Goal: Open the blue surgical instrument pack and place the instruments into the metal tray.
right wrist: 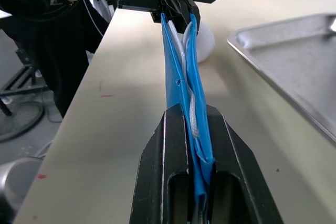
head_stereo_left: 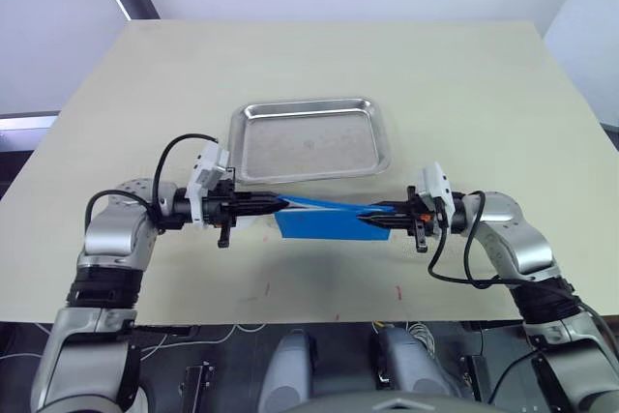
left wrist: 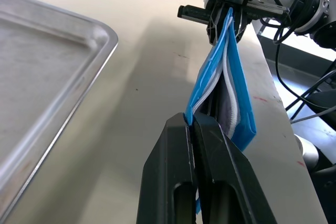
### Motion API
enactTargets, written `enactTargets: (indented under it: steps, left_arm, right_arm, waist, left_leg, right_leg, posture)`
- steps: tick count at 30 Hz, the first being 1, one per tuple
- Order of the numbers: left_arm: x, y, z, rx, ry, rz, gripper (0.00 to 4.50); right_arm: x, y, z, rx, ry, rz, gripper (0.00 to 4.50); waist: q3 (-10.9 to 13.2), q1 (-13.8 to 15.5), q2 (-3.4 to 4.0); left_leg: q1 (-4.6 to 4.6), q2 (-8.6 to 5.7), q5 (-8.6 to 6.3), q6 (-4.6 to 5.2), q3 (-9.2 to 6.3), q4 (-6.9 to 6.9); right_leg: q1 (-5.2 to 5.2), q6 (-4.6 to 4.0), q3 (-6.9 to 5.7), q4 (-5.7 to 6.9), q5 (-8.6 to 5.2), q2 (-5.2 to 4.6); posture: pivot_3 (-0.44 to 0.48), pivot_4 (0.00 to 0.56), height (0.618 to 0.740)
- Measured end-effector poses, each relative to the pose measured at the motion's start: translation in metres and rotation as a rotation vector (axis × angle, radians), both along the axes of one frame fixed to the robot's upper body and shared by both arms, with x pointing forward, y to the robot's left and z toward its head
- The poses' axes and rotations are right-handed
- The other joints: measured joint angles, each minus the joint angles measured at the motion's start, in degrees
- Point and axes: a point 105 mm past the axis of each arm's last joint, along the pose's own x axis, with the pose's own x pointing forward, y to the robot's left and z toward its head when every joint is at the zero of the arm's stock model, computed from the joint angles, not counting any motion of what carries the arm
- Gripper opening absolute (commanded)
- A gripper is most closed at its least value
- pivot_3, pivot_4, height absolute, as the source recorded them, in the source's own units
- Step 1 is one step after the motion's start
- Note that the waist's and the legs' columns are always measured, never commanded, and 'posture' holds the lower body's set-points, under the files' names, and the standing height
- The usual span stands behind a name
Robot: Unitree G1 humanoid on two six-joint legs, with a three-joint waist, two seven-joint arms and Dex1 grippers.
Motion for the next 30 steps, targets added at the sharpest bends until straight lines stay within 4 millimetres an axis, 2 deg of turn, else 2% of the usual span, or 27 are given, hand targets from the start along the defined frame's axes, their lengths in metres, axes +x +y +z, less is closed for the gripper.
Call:
enactTargets:
  steps: [1, 3, 4, 6, 8, 9, 10, 13, 14, 16, 18, 19, 22, 23, 24, 26, 27, 28, 29, 30]
  left_arm:
    - [-0.001, 0.000, 0.000, 0.001, 0.008, 0.001, 0.06]
    - [-0.001, -0.001, 0.000, 0.002, 0.016, 0.001, 0.00]
    - [-0.001, -0.001, 0.000, 0.002, 0.017, 0.005, 0.00]
    - [0.000, -0.001, -0.001, 0.004, 0.023, 0.018, 0.00]
    - [0.001, -0.001, -0.001, 0.005, 0.023, 0.023, 0.00]
    - [0.002, 0.000, -0.002, 0.011, 0.019, 0.034, 0.00]
    - [0.002, 0.000, -0.002, 0.016, 0.018, 0.037, 0.00]
    - [0.004, 0.002, -0.006, 0.026, 0.020, 0.050, 0.00]
    - [0.005, 0.002, -0.007, 0.026, 0.021, 0.051, 0.00]
    - [0.006, 0.001, -0.006, 0.023, 0.020, 0.051, 0.00]
    - [0.007, 0.001, -0.008, 0.019, 0.025, 0.058, 0.00]
    - [0.011, 0.001, -0.008, 0.035, 0.024, 0.071, 0.00]
    - [0.014, 0.002, -0.010, 0.053, 0.016, 0.084, 0.00]
    - [0.015, 0.002, -0.010, 0.056, 0.012, 0.088, 0.00]
    - [0.016, 0.002, -0.011, 0.057, 0.010, 0.091, 0.00]
    - [0.017, 0.001, -0.011, 0.056, 0.008, 0.095, 0.00]
    - [0.017, 0.001, -0.012, 0.055, 0.003, 0.095, 0.00]
    - [0.018, 0.001, -0.012, 0.054, 0.000, 0.098, 0.00]
    - [0.018, 0.001, -0.012, 0.054, -0.001, 0.100, 0.00]
    - [0.018, 0.001, -0.013, 0.054, 0.000, 0.101, 0.00]
  right_arm:
    - [-0.001, 0.000, 0.000, 0.000, 0.020, 0.002, 0.00]
    - [-0.002, -0.001, 0.000, -0.003, 0.037, 0.006, 0.74]
    - [-0.002, -0.001, 0.001, -0.007, 0.040, 0.007, 0.96]
    - [-0.002, -0.002, -0.001, -0.016, 0.058, 0.005, 1.99]
    - [-0.002, -0.003, -0.001, -0.019, 0.064, 0.003, 2.53]
    - [-0.002, -0.004, -0.001, -0.023, 0.063, 0.002, 3.01]
    - [-0.002, -0.004, -0.001, -0.023, 0.062, 0.002, 3.13]
    - [-0.001, -0.006, 0.000, -0.024, 0.052, -0.006, 4.40]
    - [0.000, -0.007, 0.001, -0.021, 0.049, -0.010, 4.46]
    - [0.000, -0.009, 0.003, -0.012, 0.055, -0.015, 4.46]
    - [0.001, -0.015, 0.011, 0.014, 0.056, -0.029, 4.46]
    - [0.001, -0.019, 0.024, 0.057, 0.056, -0.032, 4.46]
    - [0.001, -0.019, 0.033, 0.089, 0.069, -0.034, 4.46]
    - [0.000, -0.018, 0.038, 0.102, 0.075, -0.031, 3.93]
    - [0.000, -0.018, 0.040, 0.107, 0.077, -0.029, 3.75]
    - [0.001, -0.016, 0.041, 0.111, 0.090, -0.034, 2.80]
    - [0.002, -0.015, 0.039, 0.104, 0.105, -0.048, 2.06]
    - [0.003, -0.014, 0.038, 0.098, 0.114, -0.053, 1.95]
    - [0.003, -0.013, 0.036, 0.095, 0.121, -0.062, 1.29]
    - [0.004, -0.013, 0.035, 0.093, 0.128, -0.070, 0.96]
  waist:
    - [0.00, 0.01, 0.00]
    - [0.00, 0.02, 0.00]
    - [0.00, 0.02, 0.00]
    - [0.00, 0.01, 0.00]
    - [0.00, 0.01, 0.00]
    - [0.00, 0.00, 0.00]
    - [0.00, 0.00, 0.00]
    - [0.00, 0.01, 0.00]
    - [0.00, 0.02, 0.00]
    - [0.00, 0.04, 0.00]
    - [0.00, 0.07, 0.00]
    - [0.00, 0.07, 0.00]
    - [0.00, -0.01, 0.00]
    - [-0.01, -0.04, 0.00]
    - [-0.01, -0.03, 0.00]
    - [-0.01, -0.01, -0.01]
    - [-0.01, 0.01, -0.01]
    - [-0.01, 0.03, -0.01]
    - [-0.01, 0.02, -0.01]
    - [-0.01, 0.02, -0.01]
  left_leg:
    - [0.00, 0.00, 0.00, 0.00, 0.00, 0.00]
    - [0.00, 0.00, 0.00, 0.00, 0.00, 0.00]
    - [0.00, -0.01, 0.00, 0.00, -0.01, 0.00]
    - [0.00, -0.01, 0.00, 0.00, -0.01, 0.00]
    - [0.00, -0.01, 0.00, 0.00, 0.00, 0.00]
    - [0.00, -0.01, 0.00, 0.00, 0.00, 0.00]
    - [0.00, -0.01, 0.00, 0.00, 0.00, 0.00]
    - [0.00, -0.01, 0.00, 0.00, 0.00, 0.00]
    - [0.00, -0.01, 0.00, 0.00, 0.00, 0.00]
    - [0.00, -0.01, 0.00, 0.00, 0.01, 0.00]
    - [0.00, -0.02, 0.00, 0.00, 0.00, 0.00]
    - [0.01, -0.02, 0.00, 0.00, -0.01, 0.00]
    - [0.02, -0.02, 0.00, 0.00, -0.01, 0.00]
    - [0.02, -0.02, 0.00, 0.00, -0.01, 0.00]
    - [0.02, -0.02, 0.00, 0.00, -0.02, -0.01]
    - [0.02, -0.02, 0.00, 0.00, -0.01, 0.00]
    - [0.02, -0.02, 0.00, 0.00, 0.00, -0.01]
    - [0.01, -0.02, 0.00, 0.00, 0.01, 0.00]
    - [0.01, -0.02, 0.00, 0.00, 0.01, 0.00]
    - [0.01, -0.02, 0.00, 0.00, 0.01, 0.00]
  right_leg:
    - [0.00, 0.00, 0.00, 0.00, 0.00, 0.00]
    - [0.00, 0.00, 0.00, 0.00, 0.00, -0.01]
    - [0.00, 0.00, 0.00, 0.00, 0.00, 0.00]
    - [0.00, 0.00, 0.00, 0.00, 0.00, 0.00]
    - [0.00, 0.00, 0.00, 0.00, 0.00, 0.00]
    - [0.00, 0.00, 0.00, 0.00, 0.00, 0.00]
    - [0.00, 0.00, 0.00, 0.00, 0.00, 0.00]
    - [0.00, 0.00, 0.00, 0.00, 0.00, 0.00]
    - [0.00, 0.00, 0.00, -0.01, 0.00, 0.00]
    - [0.01, 0.00, 0.00, -0.01, 0.00, -0.01]
    - [0.01, 0.00, 0.00, -0.01, 0.00, -0.02]
    - [0.02, 0.00, 0.00, -0.01, 0.00, -0.01]
    - [0.02, 0.00, 0.00, 0.00, 0.00, 0.00]
    - [0.02, 0.00, 0.00, 0.00, 0.00, 0.00]
    - [0.02, 0.00, 0.00, 0.00, 0.00, 0.00]
    - [0.02, 0.00, 0.00, 0.00, 0.00, -0.01]
    - [0.02, 0.00, 0.00, -0.01, 0.00, -0.02]
    - [0.02, 0.00, 0.01, -0.01, 0.00, -0.02]
    - [0.02, 0.00, 0.01, -0.01, 0.00, -0.02]
    - [0.02, 0.00, 0.01, -0.01, 0.00, -0.02]
  posture:
    - [0.000, 0.150, 0.740]
    - [0.000, 0.150, 0.740]
    - [0.000, 0.150, 0.740]
    - [0.000, 0.150, 0.740]
    - [0.000, 0.150, 0.740]
    - [0.000, 0.150, 0.740]
    - [0.000, 0.150, 0.740]
    - [0.000, 0.150, 0.740]
    - [0.000, 0.150, 0.740]
    - [0.000, 0.150, 0.740]
    - [0.000, 0.150, 0.740]
    - [0.000, 0.150, 0.740]
    - [0.000, 0.150, 0.740]
    - [0.000, 0.150, 0.740]
    - [0.000, 0.150, 0.740]
    - [0.000, 0.150, 0.740]
    - [0.000, 0.150, 0.740]
    - [0.000, 0.150, 0.740]
    - [0.000, 0.150, 0.740]
    - [0.000, 0.150, 0.740]
